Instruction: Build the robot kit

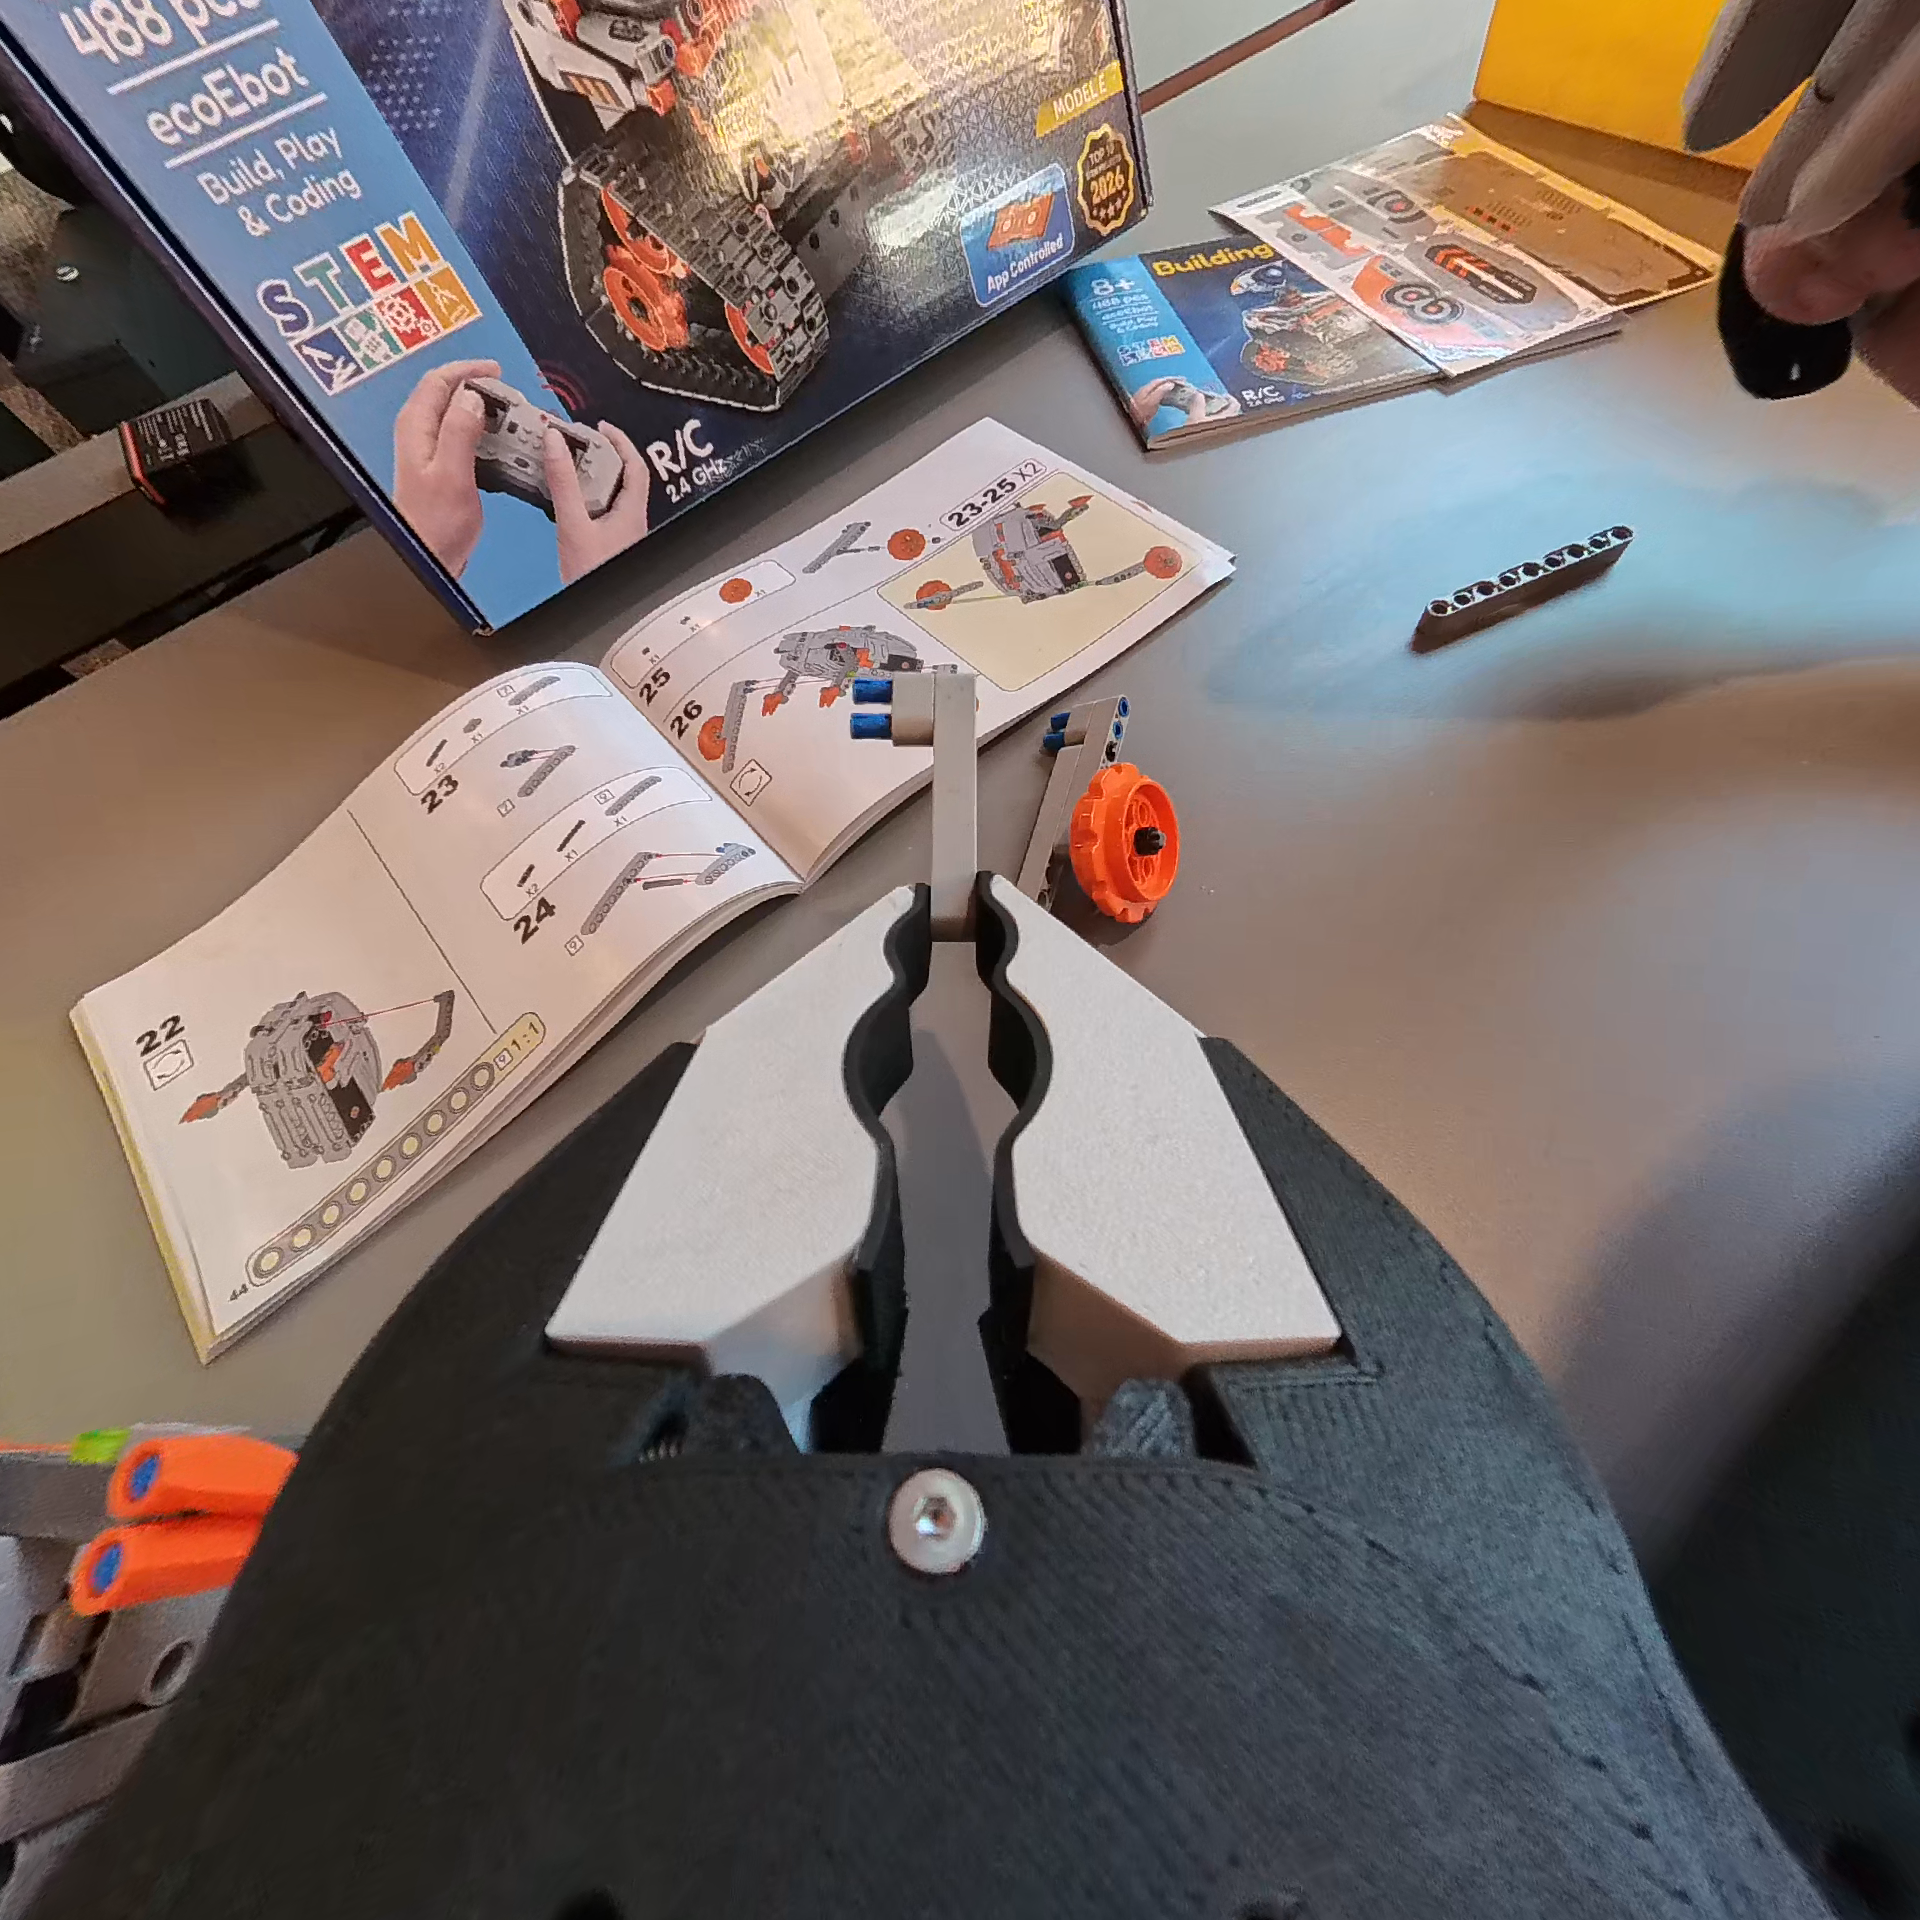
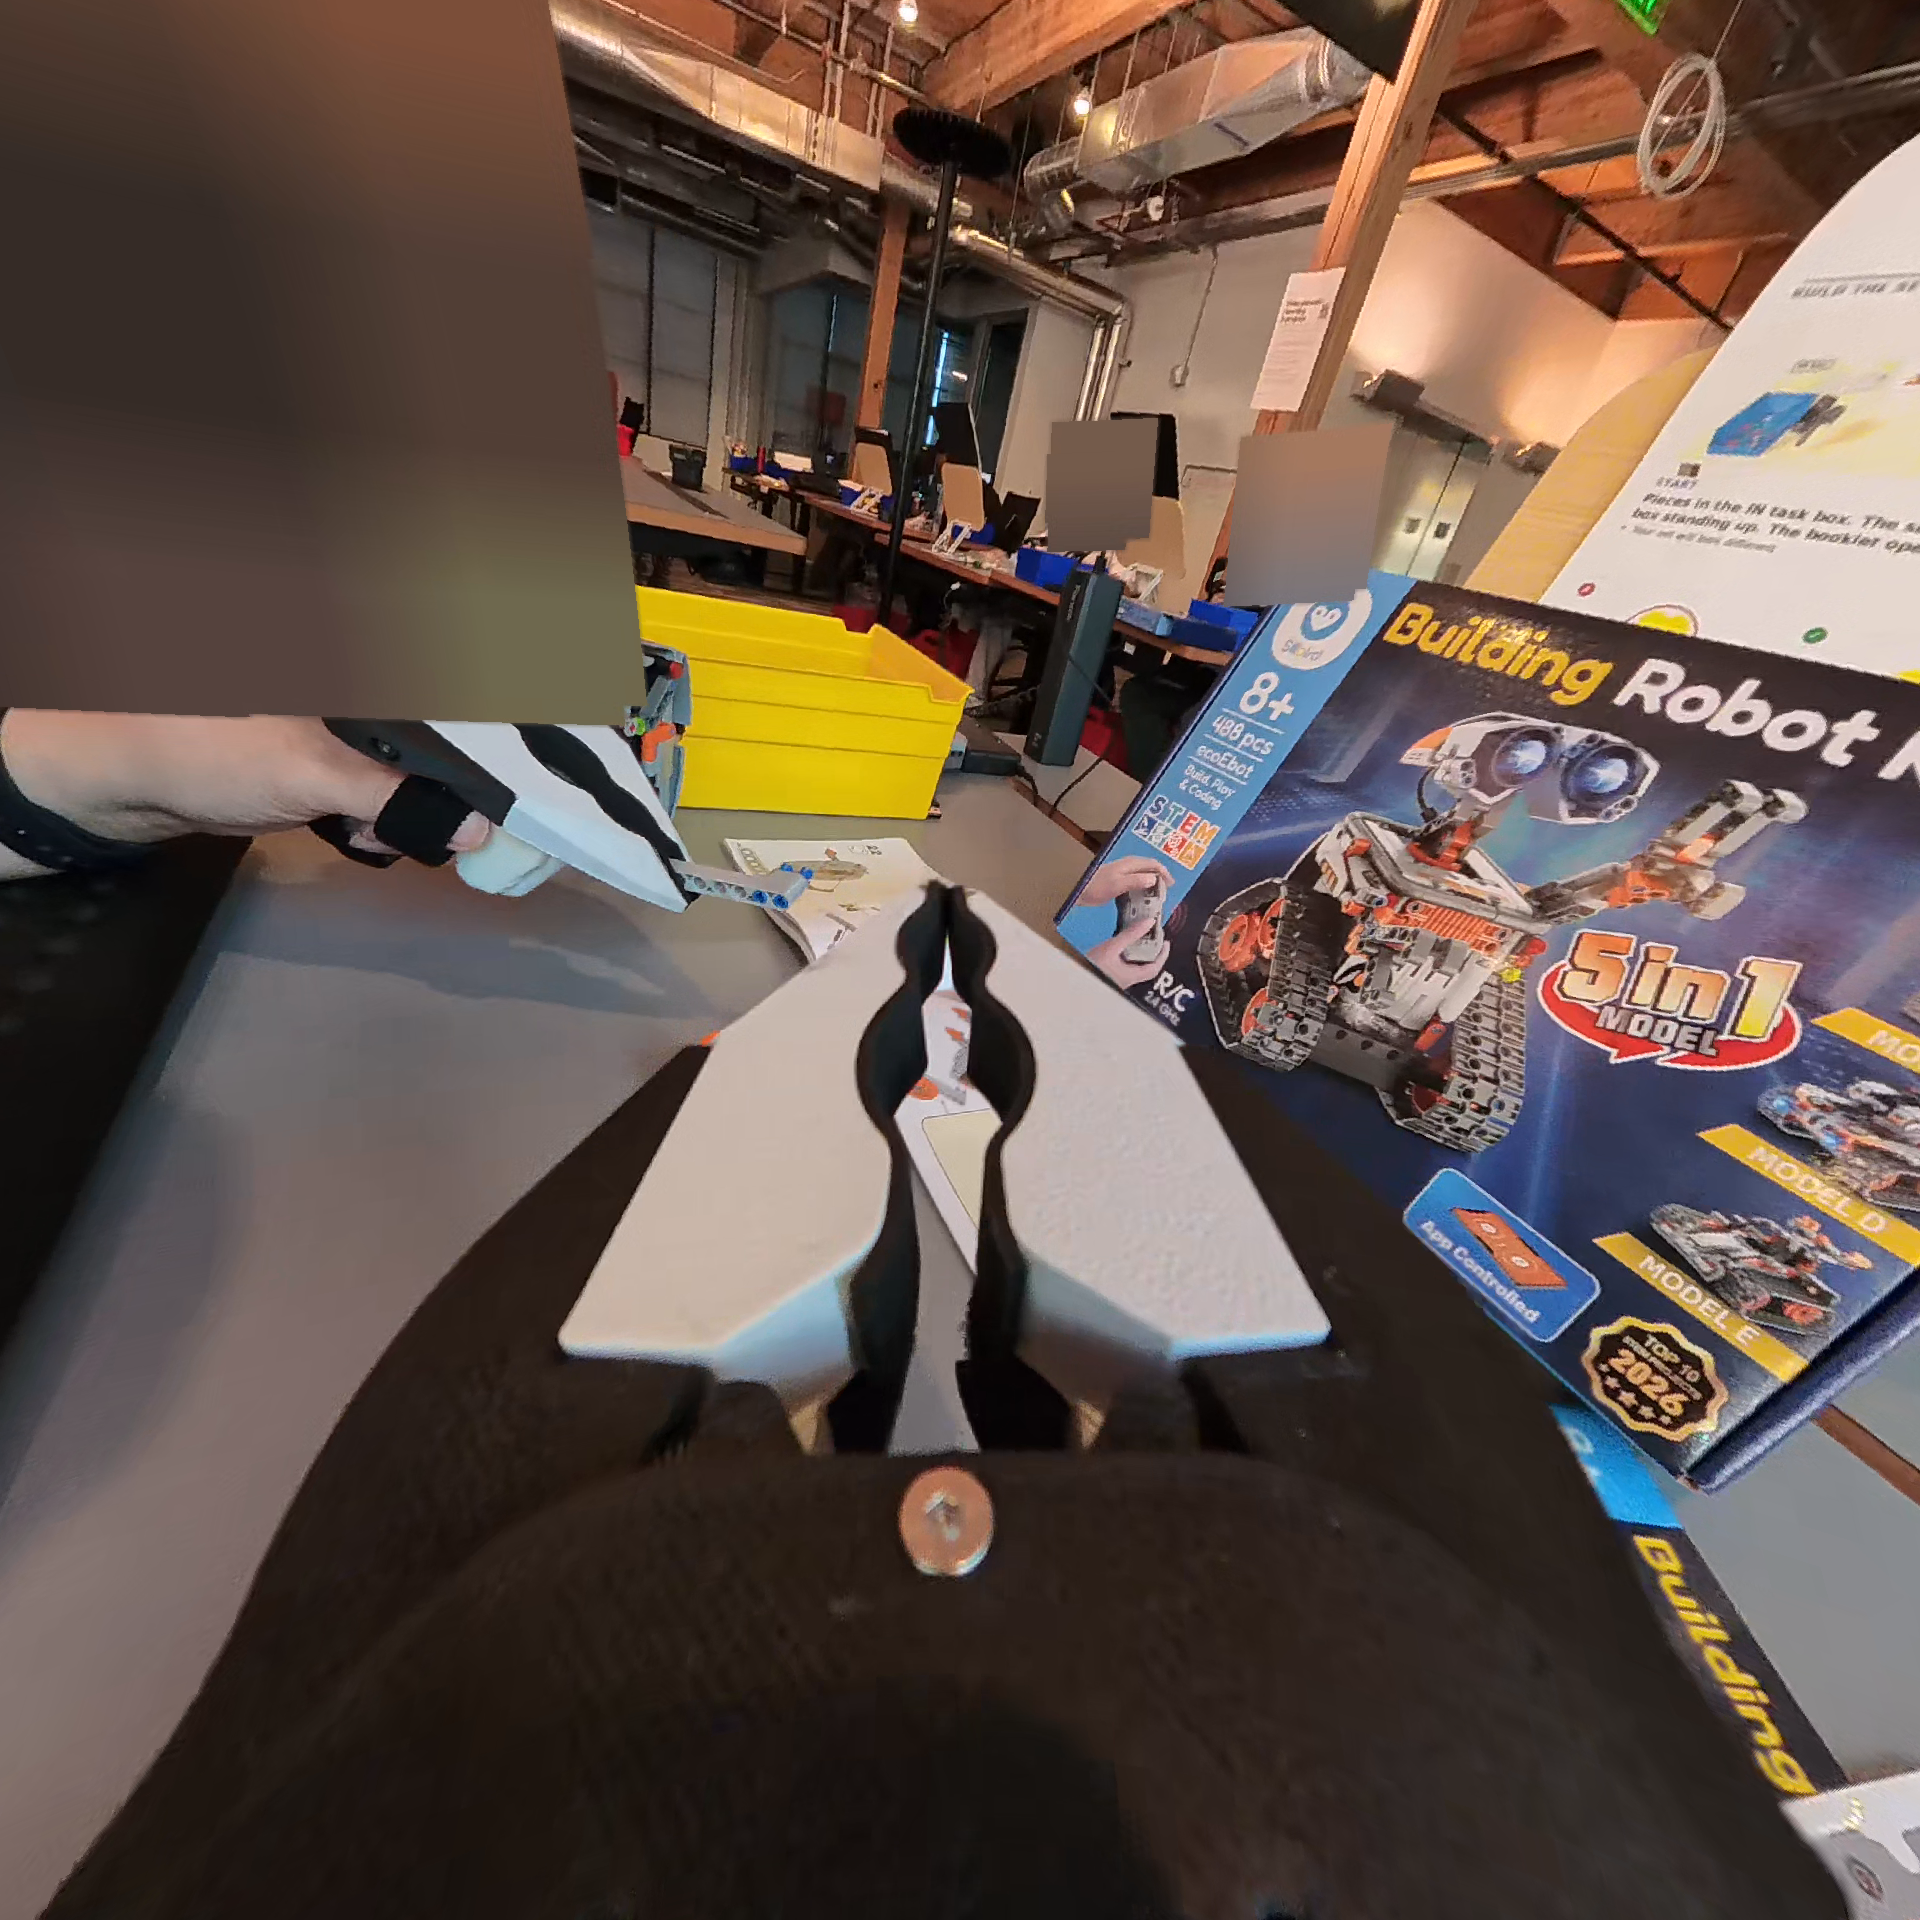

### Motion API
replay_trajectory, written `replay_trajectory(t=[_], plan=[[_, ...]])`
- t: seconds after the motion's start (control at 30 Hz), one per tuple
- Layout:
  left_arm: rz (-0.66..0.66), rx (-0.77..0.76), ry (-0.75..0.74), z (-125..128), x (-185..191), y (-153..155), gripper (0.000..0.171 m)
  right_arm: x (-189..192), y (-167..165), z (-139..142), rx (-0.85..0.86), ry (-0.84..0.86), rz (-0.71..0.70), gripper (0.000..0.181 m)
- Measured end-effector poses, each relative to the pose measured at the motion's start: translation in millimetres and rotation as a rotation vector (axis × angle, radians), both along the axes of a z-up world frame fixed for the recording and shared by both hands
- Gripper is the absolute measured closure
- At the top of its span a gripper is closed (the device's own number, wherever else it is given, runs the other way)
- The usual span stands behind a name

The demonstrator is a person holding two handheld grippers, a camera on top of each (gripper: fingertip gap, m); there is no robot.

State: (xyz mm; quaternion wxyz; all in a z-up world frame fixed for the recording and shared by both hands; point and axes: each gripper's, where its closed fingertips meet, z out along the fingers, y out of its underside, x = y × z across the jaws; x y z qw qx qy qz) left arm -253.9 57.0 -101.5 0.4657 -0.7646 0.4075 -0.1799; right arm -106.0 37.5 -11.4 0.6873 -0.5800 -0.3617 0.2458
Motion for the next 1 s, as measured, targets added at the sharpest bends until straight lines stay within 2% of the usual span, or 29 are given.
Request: replay_trajectory(t=[0.3, 0.47, 0.83, 1.0], plan=[[0.006, 0.006, -0.003, 1.7, -1.9, 0.9, 0.166, 8.0, 1.3, 6.6, -0.09, 0.096, 0.037, 0.181], [0.009, 0.008, -0.01, 2.9, -2.7, 1.3, 0.166, -1.1, 1.1, -6.6, -0.134, 0.073, 0.081, 0.181], [-0.001, -0.001, 0.003, -1.3, -0.1, 0.5, 0.166, -20.1, 3.9, -43.5, -0.055, -0.22, 0.014, 0.181], [0.002, -0.002, 0.001, -1.2, -0.6, 1.1, 0.166, -25.8, 1.8, -50.9, -0.032, -0.285, 0.014, 0.176]])
